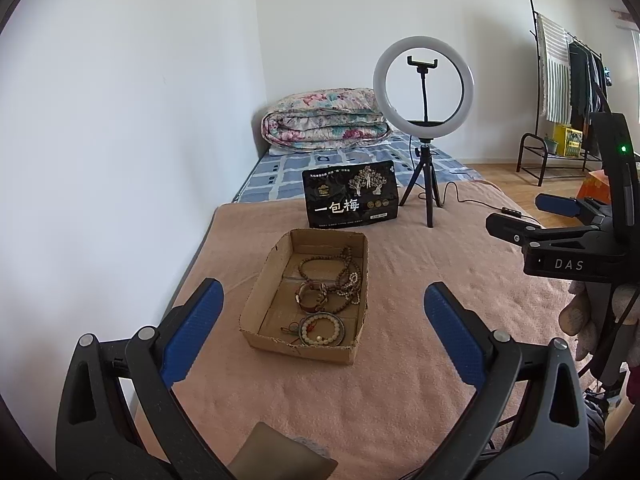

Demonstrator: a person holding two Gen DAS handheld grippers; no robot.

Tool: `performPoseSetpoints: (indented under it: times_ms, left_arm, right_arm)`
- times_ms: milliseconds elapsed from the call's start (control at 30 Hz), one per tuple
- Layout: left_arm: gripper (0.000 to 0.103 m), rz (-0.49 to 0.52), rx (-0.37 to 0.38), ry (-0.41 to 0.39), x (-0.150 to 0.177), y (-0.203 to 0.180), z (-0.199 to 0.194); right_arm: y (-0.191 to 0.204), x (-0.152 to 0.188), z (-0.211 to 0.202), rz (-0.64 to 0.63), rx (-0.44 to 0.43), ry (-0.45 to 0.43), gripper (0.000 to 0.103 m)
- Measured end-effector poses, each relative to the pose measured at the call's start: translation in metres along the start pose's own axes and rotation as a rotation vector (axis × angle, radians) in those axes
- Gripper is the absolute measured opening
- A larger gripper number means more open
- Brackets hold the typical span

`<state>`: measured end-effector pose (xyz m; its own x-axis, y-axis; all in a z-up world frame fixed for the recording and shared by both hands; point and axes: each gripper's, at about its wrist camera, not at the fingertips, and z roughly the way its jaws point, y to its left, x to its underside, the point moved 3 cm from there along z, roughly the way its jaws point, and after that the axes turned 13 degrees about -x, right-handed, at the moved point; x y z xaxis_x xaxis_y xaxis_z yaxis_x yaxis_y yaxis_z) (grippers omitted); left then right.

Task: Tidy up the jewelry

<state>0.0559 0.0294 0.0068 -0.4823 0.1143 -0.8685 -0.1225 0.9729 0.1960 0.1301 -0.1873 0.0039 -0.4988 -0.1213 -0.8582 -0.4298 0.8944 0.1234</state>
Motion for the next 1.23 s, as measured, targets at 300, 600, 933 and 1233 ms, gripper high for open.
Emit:
performPoseSetpoints:
  times_ms: [300,600,933,1233]
  left_arm:
    - [0.102,0.004,0.002,-0.001,0.000,0.000,-0.001]
    - [0.102,-0.018,0.005,0.010,0.000,0.002,-0.001]
    - [0.102,-0.039,-0.009,0.008,-0.002,0.006,-0.002]
    - [0.102,-0.047,-0.032,0.002,-0.003,0.009,0.003]
  right_arm:
    - [-0.001,0.000,0.000,0.021,-0.010,-0.001,0.103]
    - [0.000,0.001,-0.001,0.014,-0.008,0.001,0.103]
    - [-0.004,0.002,0.001,0.026,-0.006,0.009,0.103]
    - [-0.006,0.002,0.003,0.033,-0.003,0.012,0.103]
